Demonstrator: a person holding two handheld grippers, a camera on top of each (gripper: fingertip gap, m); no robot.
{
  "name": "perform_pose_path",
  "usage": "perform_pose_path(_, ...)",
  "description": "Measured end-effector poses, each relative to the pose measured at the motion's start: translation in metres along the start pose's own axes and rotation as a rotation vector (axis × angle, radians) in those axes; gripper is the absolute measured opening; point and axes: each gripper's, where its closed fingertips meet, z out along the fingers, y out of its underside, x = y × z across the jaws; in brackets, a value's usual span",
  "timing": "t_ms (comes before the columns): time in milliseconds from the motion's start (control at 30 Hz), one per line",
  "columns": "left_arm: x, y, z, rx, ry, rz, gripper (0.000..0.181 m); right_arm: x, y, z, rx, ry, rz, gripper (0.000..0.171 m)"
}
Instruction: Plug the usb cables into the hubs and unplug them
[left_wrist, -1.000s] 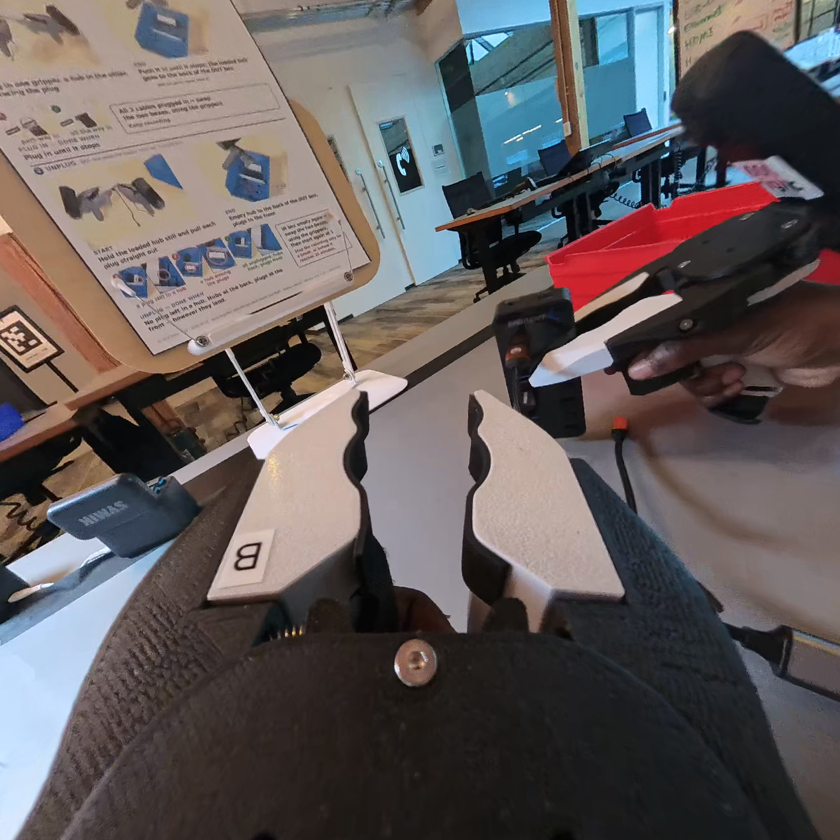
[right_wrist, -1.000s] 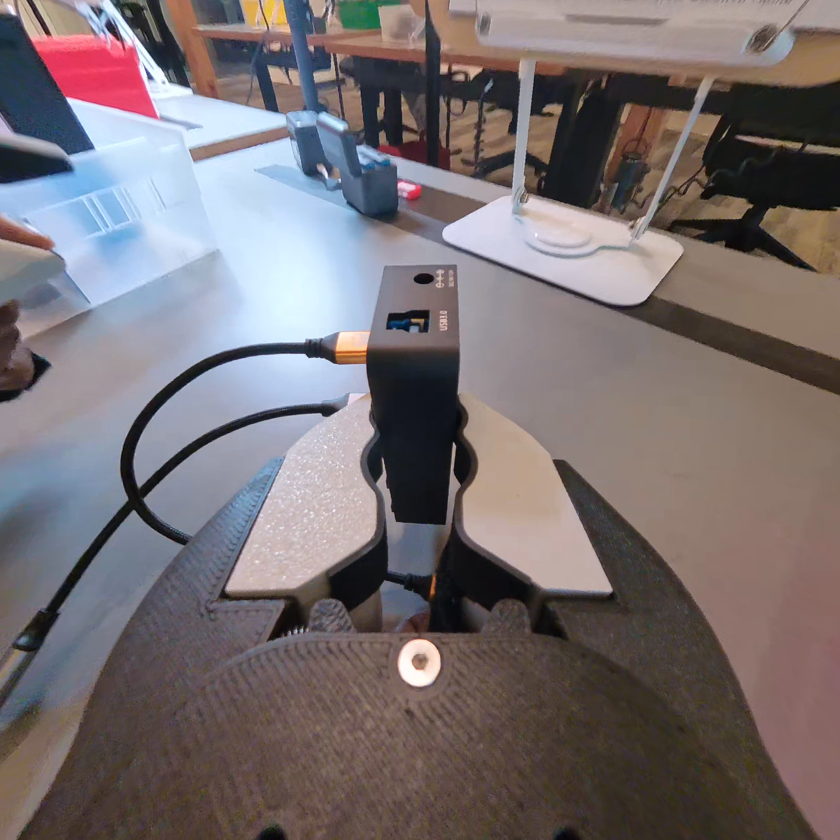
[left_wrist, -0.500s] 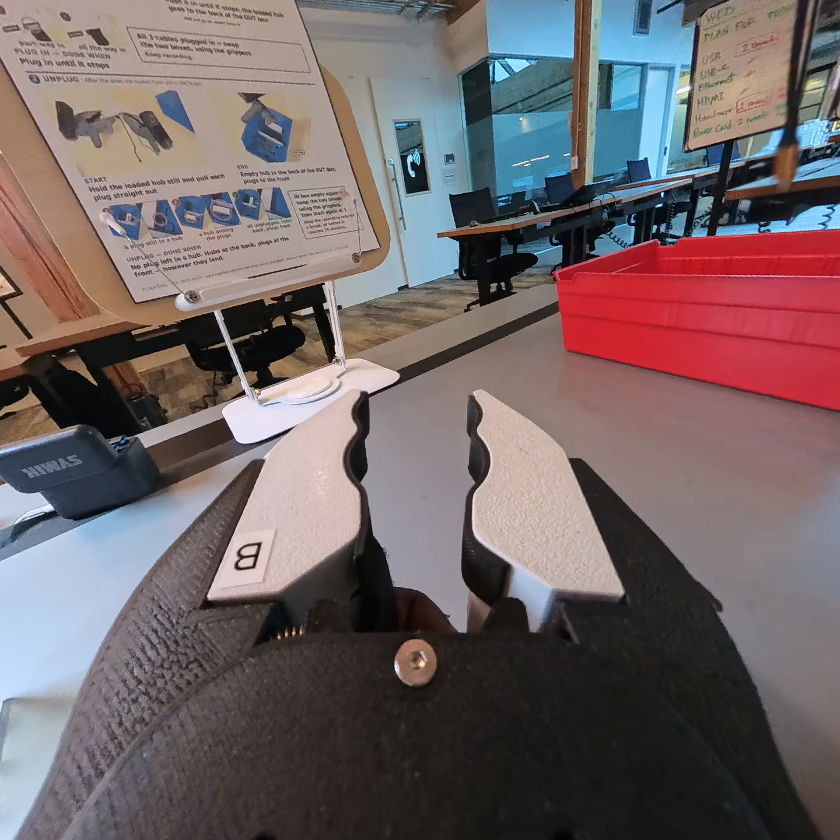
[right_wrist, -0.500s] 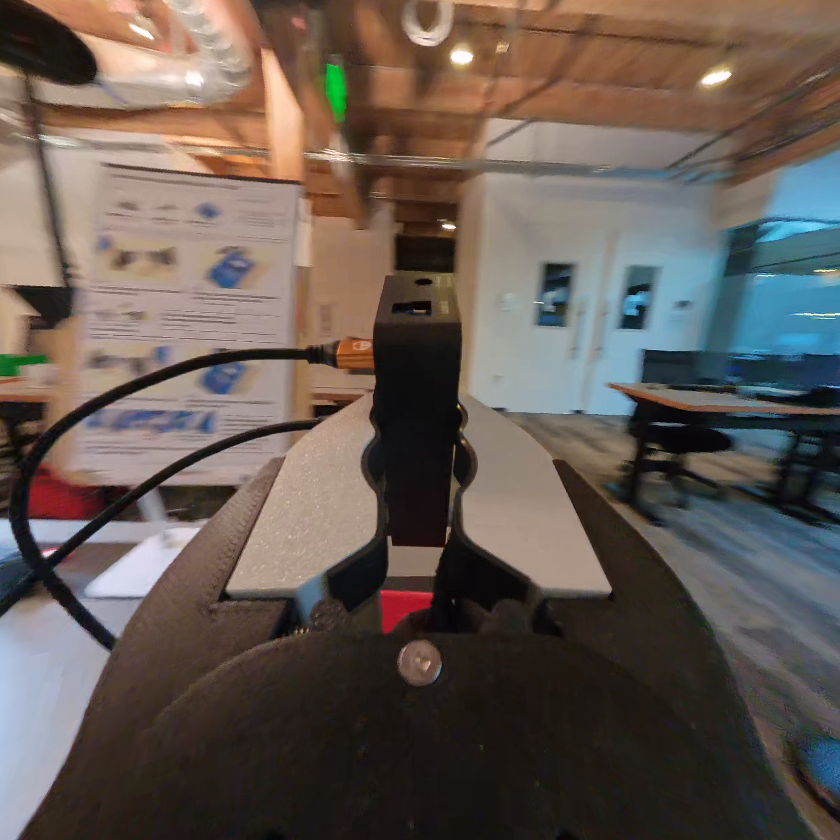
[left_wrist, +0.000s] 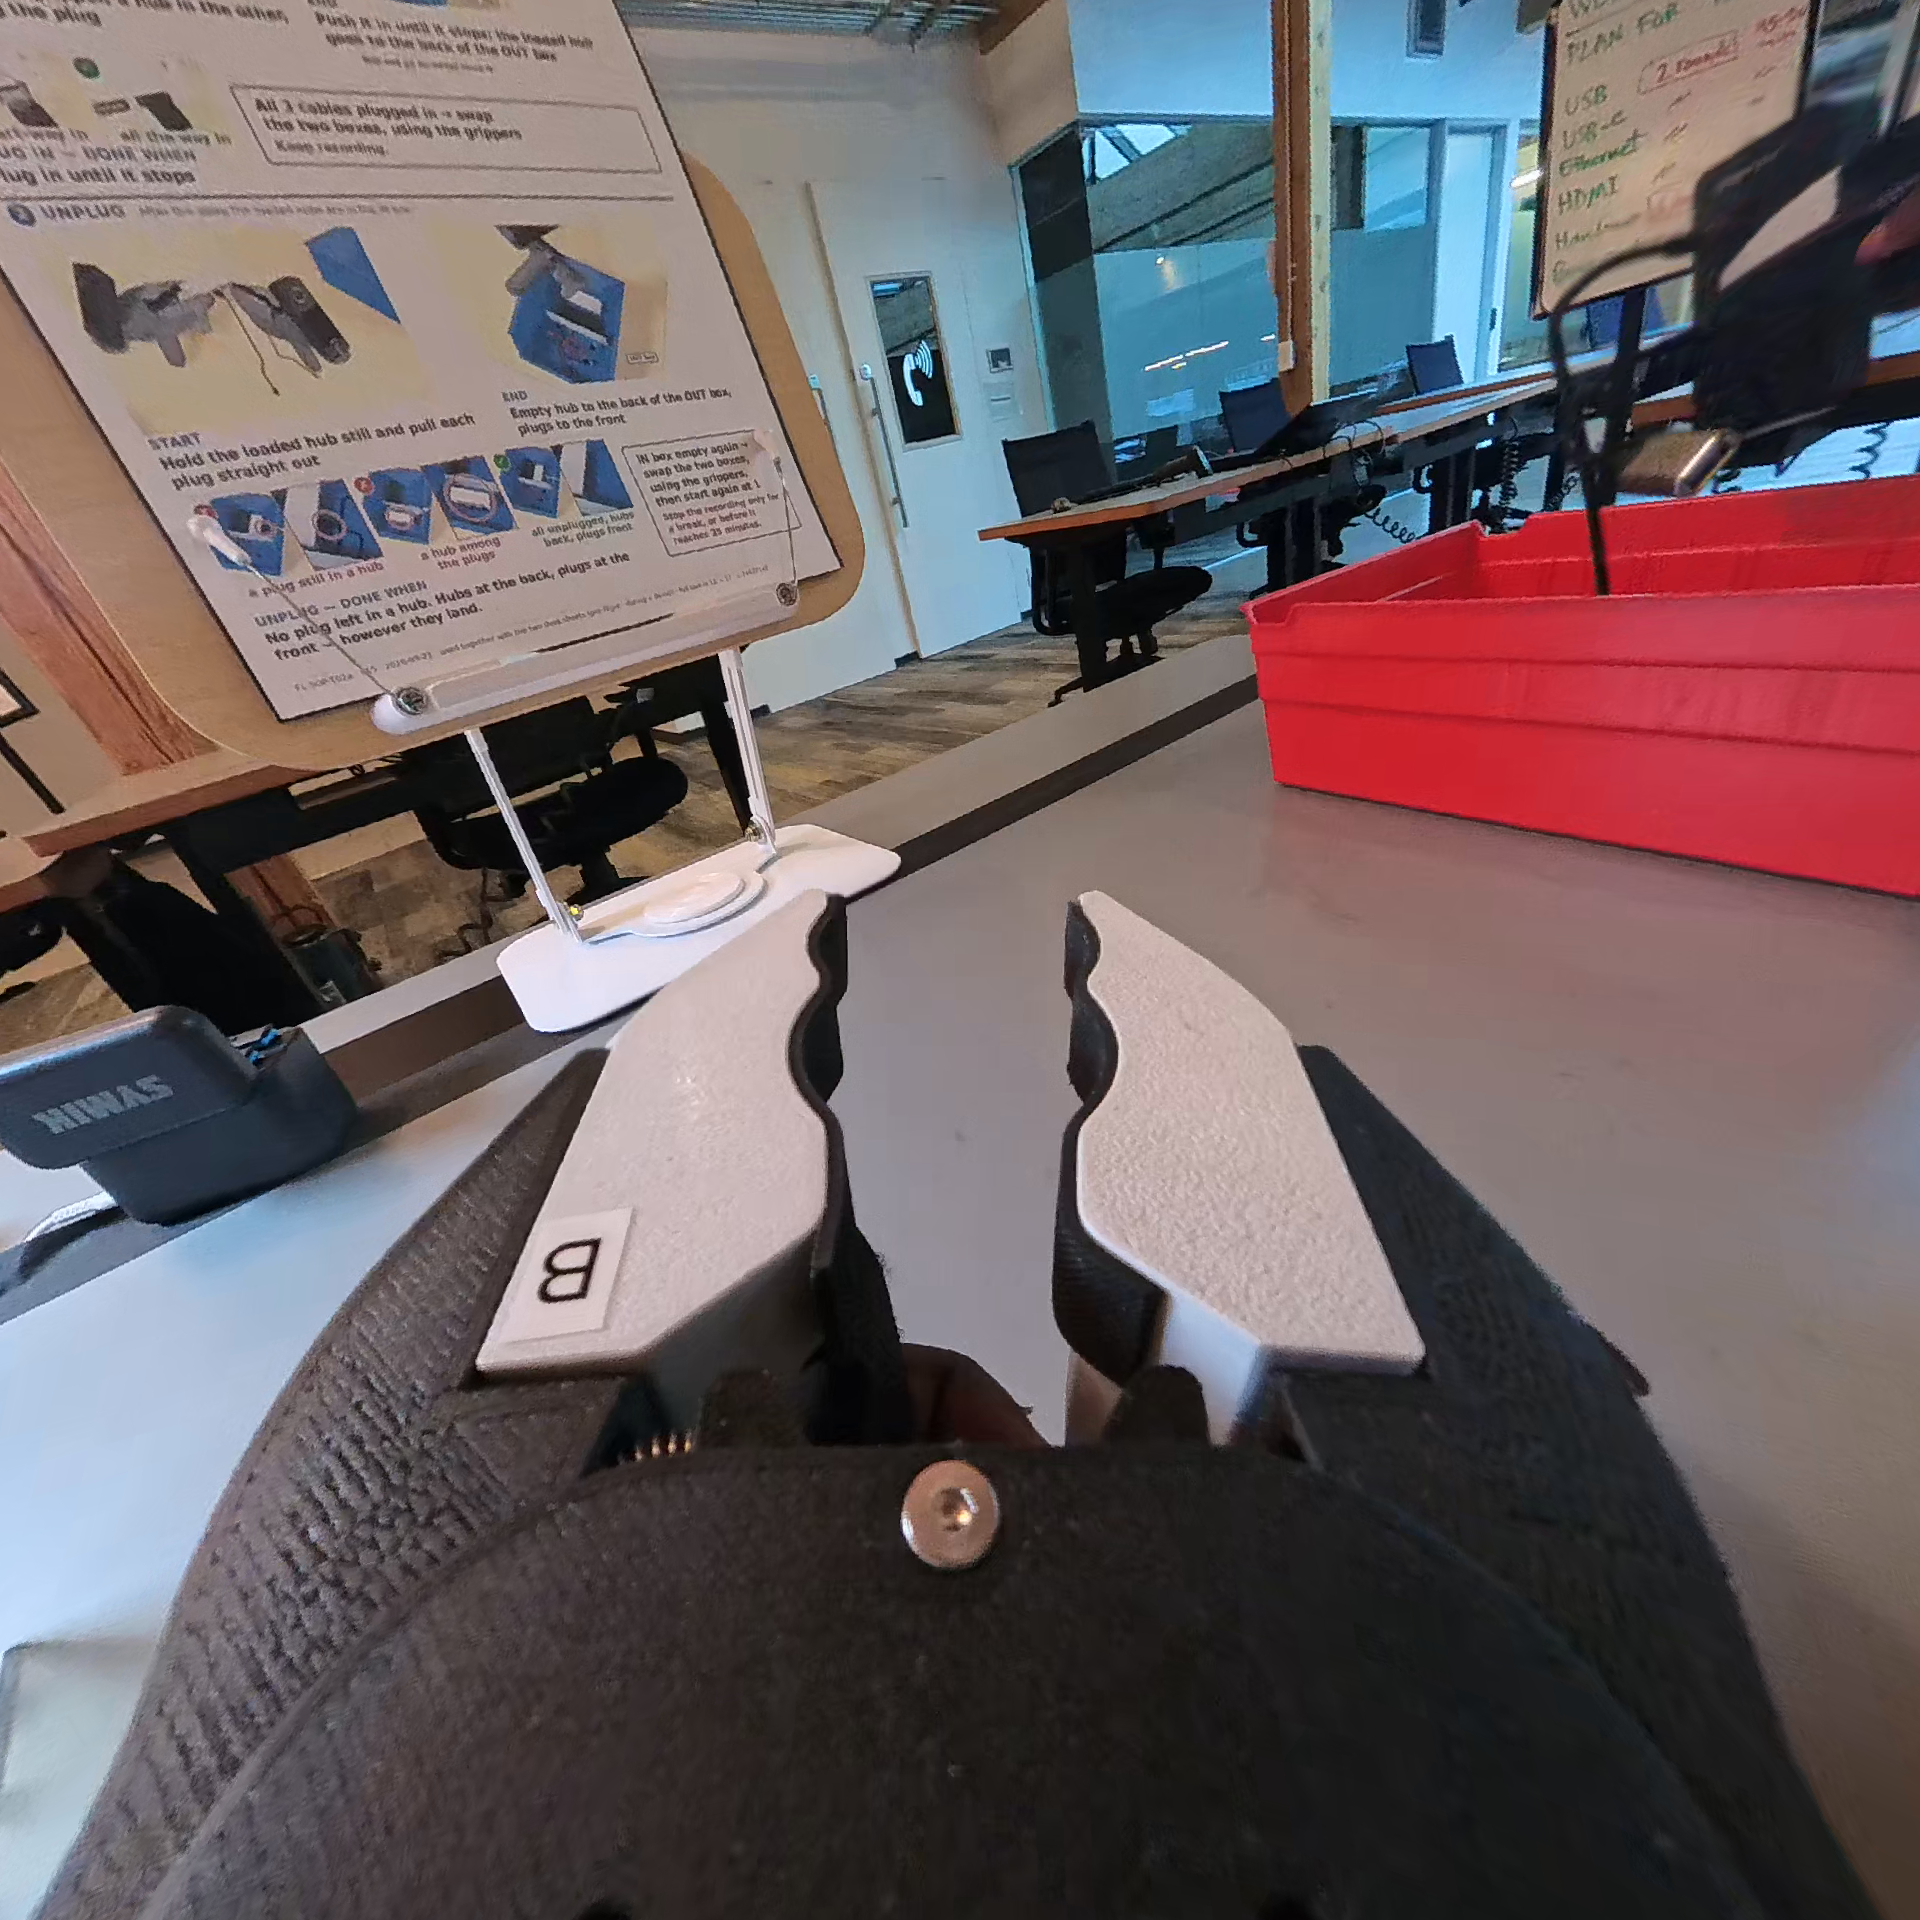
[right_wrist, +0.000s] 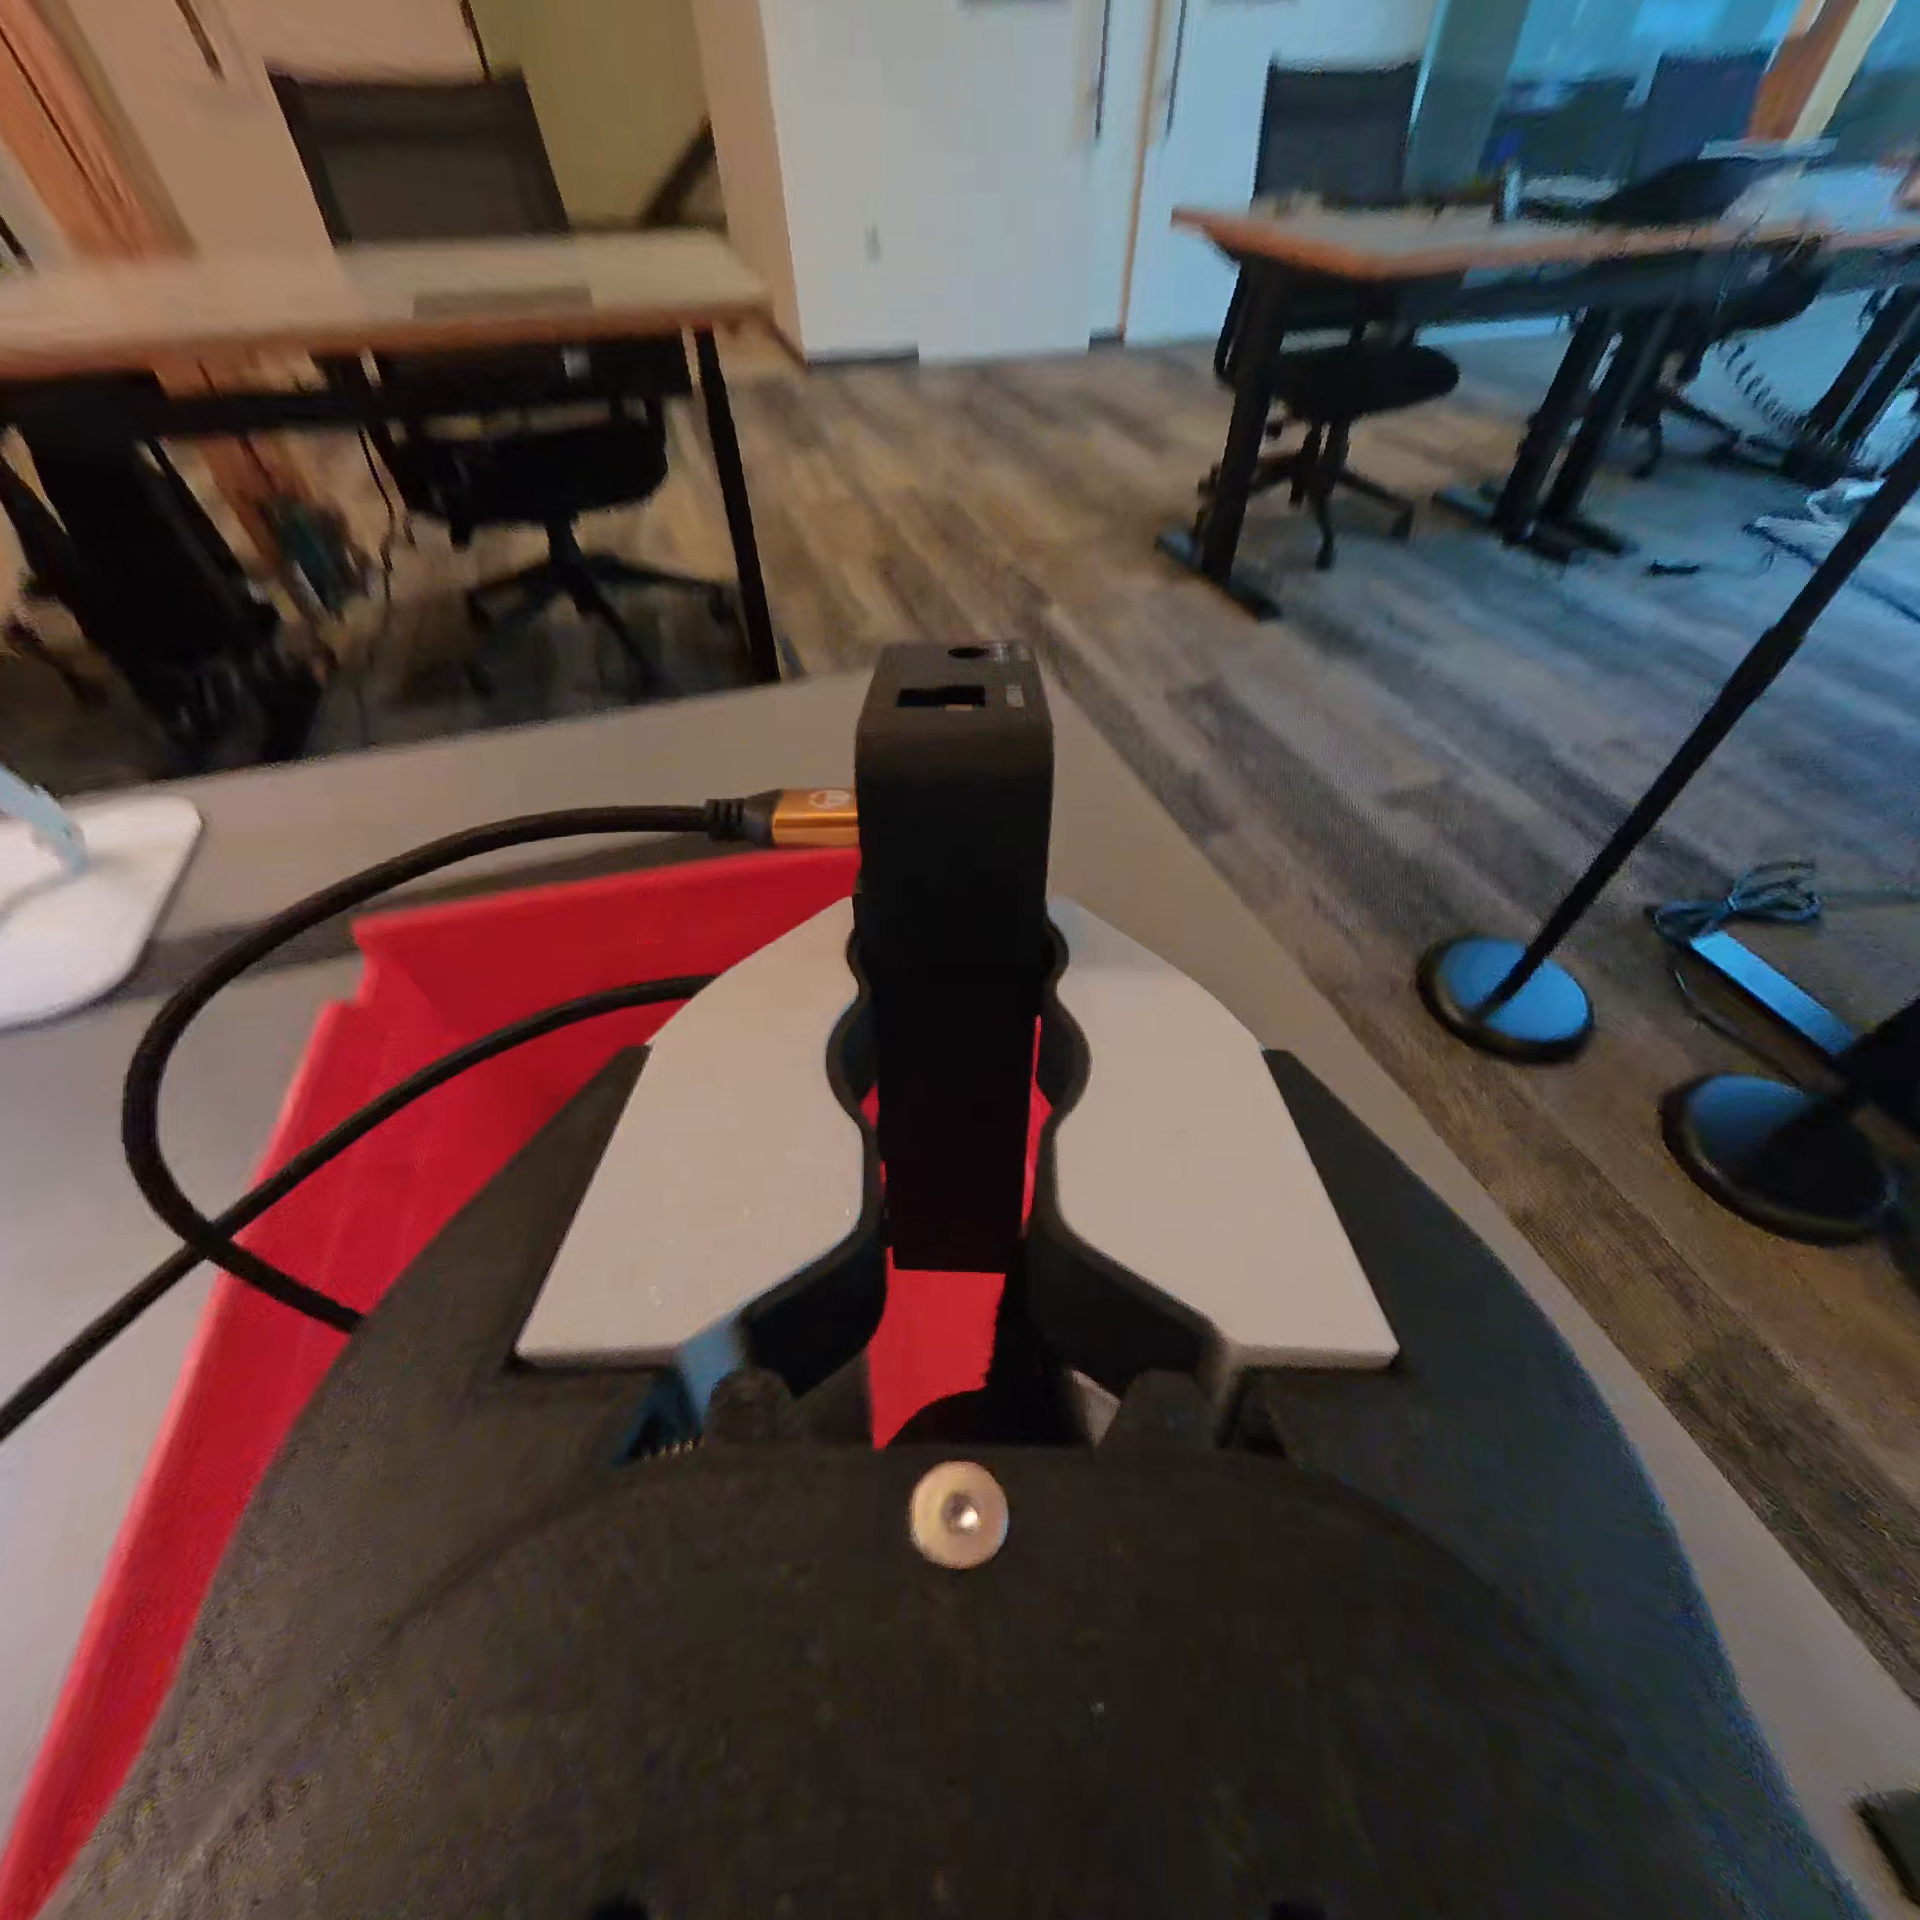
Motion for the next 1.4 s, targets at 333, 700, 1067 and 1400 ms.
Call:
perform_pose_path(333, 0.003, -0.001, -0.001, 0.001, 0.015, 0.027, 0.040, -0.004, 0.098, 0.026, -0.564, 0.072, -0.302, 0.028)
perform_pose_path(700, 0.005, -0.001, 0.000, -0.002, 0.023, 0.045, 0.040, -0.009, 0.145, 0.036, -0.769, 0.027, -0.343, 0.030)
perform_pose_path(1067, 0.005, -0.002, 0.000, 0.000, 0.022, 0.051, 0.040, -0.021, 0.080, 0.041, -0.433, 0.011, -0.227, 0.034)
perform_pose_path(1400, 0.005, -0.002, 0.000, 0.001, 0.022, 0.052, 0.040, -0.058, -0.134, -0.103, 0.860, -0.352, 0.329, 0.067)
